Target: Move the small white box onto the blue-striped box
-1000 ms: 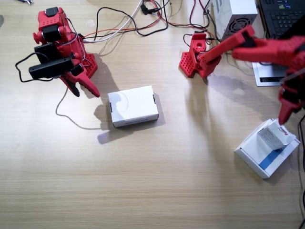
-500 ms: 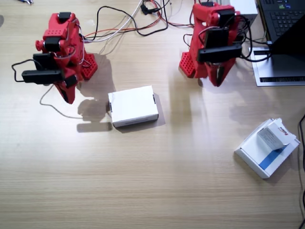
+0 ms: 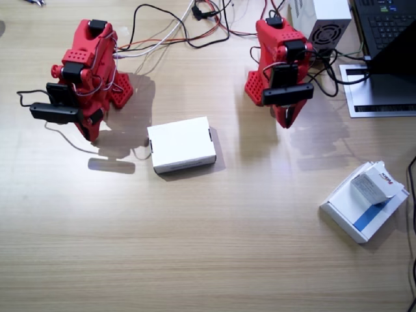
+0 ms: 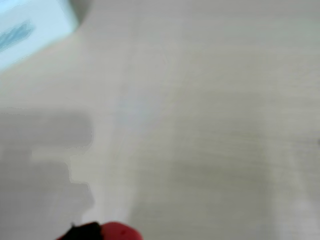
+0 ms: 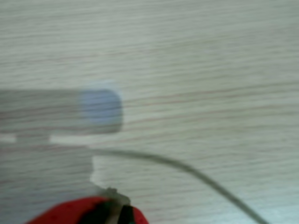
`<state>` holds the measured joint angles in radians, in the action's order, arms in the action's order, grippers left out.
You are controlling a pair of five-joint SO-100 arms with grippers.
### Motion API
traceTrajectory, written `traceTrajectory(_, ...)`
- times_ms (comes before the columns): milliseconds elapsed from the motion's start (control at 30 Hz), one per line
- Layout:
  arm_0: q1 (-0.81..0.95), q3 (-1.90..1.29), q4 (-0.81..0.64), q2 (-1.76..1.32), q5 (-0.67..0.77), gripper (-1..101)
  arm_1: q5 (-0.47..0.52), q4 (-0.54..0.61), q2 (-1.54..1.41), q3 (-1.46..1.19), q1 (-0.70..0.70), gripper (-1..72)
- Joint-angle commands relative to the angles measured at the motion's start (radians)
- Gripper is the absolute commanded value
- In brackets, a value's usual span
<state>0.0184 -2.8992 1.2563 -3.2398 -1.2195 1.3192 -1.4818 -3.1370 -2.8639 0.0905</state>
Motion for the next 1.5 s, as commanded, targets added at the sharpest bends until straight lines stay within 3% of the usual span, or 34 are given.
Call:
traceTrajectory(0, 0.026, -0.141, -0.043, -0.032, -0.106, 0, 0.025, 0.011, -0.031, 0.011, 0.014, 4.9)
traceTrajectory(67, 0.041, -0.14, -0.043, -0.031, -0.158, 0, 0.06, 0.008, -0.031, 0.011, 0.043, 4.4)
traceTrajectory(433, 0.002, -0.14, -0.043, -0.029, -0.109, 0, 0.044, 0.008, -0.031, 0.011, 0.052, 4.3)
traceTrajectory(1467, -0.046, -0.14, -0.043, -0.029, -0.147, 0, 0.078, 0.005, -0.031, 0.011, 0.055, 3.9)
